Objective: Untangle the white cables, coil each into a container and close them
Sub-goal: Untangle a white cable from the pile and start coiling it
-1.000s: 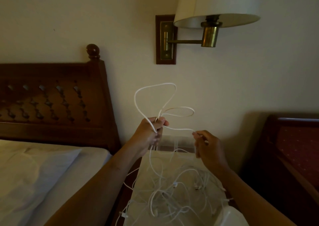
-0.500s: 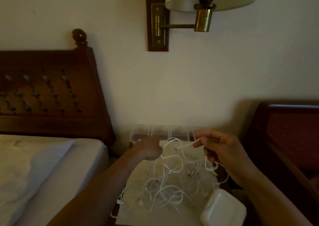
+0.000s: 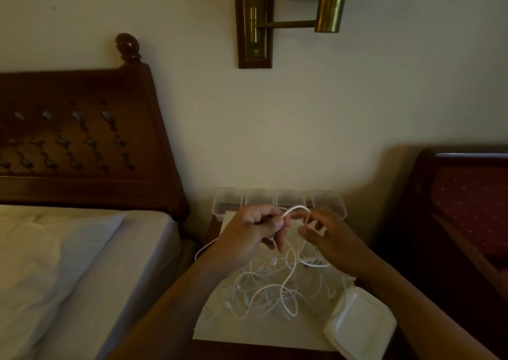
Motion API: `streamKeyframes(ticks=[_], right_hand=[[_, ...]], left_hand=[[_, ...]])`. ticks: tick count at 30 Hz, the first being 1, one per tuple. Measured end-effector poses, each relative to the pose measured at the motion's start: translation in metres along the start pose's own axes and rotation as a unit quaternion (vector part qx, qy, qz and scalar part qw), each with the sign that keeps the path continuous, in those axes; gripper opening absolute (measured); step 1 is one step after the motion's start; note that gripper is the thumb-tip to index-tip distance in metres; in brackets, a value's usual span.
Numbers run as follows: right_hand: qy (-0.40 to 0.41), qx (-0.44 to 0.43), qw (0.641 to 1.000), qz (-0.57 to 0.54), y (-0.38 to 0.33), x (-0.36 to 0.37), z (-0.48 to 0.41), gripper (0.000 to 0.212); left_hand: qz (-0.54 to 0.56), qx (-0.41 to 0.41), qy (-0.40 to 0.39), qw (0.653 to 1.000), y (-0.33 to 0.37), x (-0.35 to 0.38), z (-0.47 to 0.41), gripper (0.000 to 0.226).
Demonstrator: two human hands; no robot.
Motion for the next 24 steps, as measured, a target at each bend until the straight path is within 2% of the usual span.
streamKeyframes(ticks=[1, 3, 6, 9, 12, 14, 17, 20, 22, 24], right_hand=[[0.006, 0.003, 1.0, 0.0, 0.003, 0.002, -0.001, 0.017], [0.022, 0.008, 0.999, -0.027, 0.005, 0.001, -0.004, 0.025], [-0.007, -0.027, 0.999, -0.028, -0.008, 0.005, -0.008, 0.031], [-0.033, -0.118, 0.992, -0.008, -0.036, 0.012, -0.013, 0.025], [-0.014, -0.214, 0.976, -0.045, -0.064, 0.009, -0.016, 0.026], [0.001, -0.216, 0.974, -0.064, -0.066, 0.007, -0.02, 0.028], [0.019, -0.144, 0.989, -0.02, -0.053, 0.011, -0.029, 0.035], [0.014, -0.11, 0.993, 0.037, -0.048, 0.019, -0.023, 0.022], [-0.036, -0.141, 0.986, 0.084, -0.051, 0.032, -0.014, 0.023], [-0.062, -0.151, 0.98, 0.112, -0.054, 0.038, -0.004, 0.02]], left_hand=[[0.031, -0.007, -0.025, 0.999, 0.0, -0.001, 0.003, 0.019], [0.067, -0.027, -0.095, 0.993, 0.0, 0.0, 0.009, 0.019], [0.13, -0.076, -0.166, 0.975, -0.001, 0.004, 0.013, 0.046], [0.252, -0.112, -0.147, 0.95, 0.005, 0.01, 0.004, 0.057], [0.372, -0.126, -0.138, 0.909, 0.017, 0.018, -0.001, 0.039], [0.41, -0.1, -0.141, 0.896, 0.024, 0.02, -0.002, 0.031], [0.433, -0.018, -0.115, 0.894, 0.034, 0.014, -0.005, 0.031], [0.462, 0.036, -0.092, 0.881, 0.044, 0.006, -0.009, 0.035], [0.437, 0.073, -0.065, 0.894, 0.049, -0.002, -0.013, 0.031], [0.356, 0.102, -0.024, 0.929, 0.053, -0.009, -0.018, 0.025]])
Point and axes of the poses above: each hand's wrist, its own z-axis away from the middle knuckle, its own x-axis out of the palm, y = z × x, the point moved 6 cm from there along -z, towards the middle knuckle, and after that the axes turned 6 degrees about -z, right-handed, at the moved point
